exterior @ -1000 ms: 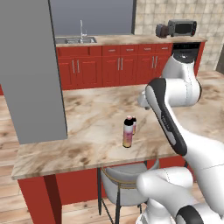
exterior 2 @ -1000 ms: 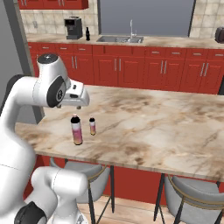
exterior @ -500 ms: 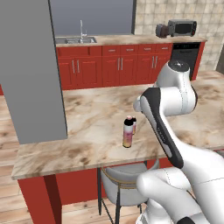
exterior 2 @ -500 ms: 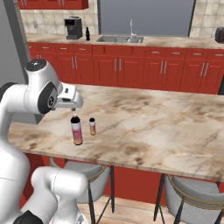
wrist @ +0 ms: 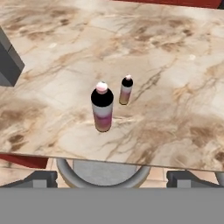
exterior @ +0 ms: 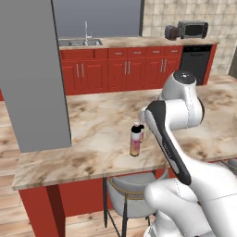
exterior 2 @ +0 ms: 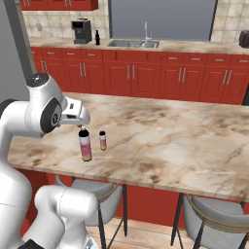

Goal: Place the large bottle from the dining counter next to the other large bottle outside the sink, and place the small bottle from the dining counter next to the other small bottle inside the sink.

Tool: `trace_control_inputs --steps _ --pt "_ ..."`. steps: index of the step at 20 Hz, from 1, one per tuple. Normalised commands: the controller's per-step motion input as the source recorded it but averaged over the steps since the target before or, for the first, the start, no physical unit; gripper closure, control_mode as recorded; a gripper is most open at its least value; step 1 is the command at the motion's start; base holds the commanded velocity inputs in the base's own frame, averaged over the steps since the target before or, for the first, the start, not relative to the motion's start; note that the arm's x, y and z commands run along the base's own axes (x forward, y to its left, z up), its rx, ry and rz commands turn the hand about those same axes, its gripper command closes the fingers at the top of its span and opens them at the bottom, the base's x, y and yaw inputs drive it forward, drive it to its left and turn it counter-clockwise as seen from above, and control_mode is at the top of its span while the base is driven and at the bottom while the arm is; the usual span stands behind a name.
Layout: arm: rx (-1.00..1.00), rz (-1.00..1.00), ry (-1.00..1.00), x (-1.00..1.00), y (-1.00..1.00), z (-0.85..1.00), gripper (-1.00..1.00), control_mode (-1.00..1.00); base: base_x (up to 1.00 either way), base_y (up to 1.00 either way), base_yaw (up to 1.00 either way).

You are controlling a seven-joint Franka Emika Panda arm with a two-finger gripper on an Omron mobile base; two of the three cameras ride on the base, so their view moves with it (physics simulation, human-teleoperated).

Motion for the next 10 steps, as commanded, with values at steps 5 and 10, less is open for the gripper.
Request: trace_control_inputs --steps 5,10 --pt "0.00 0.00 0.00 0.00 0.01 -0.26 -1.00 -1.00 0.00 0.00 0.00" --pt "0.00 0.00 0.00 0.00 0.02 -0.23 -1.00 -1.00 0.00 0.00 0.00"
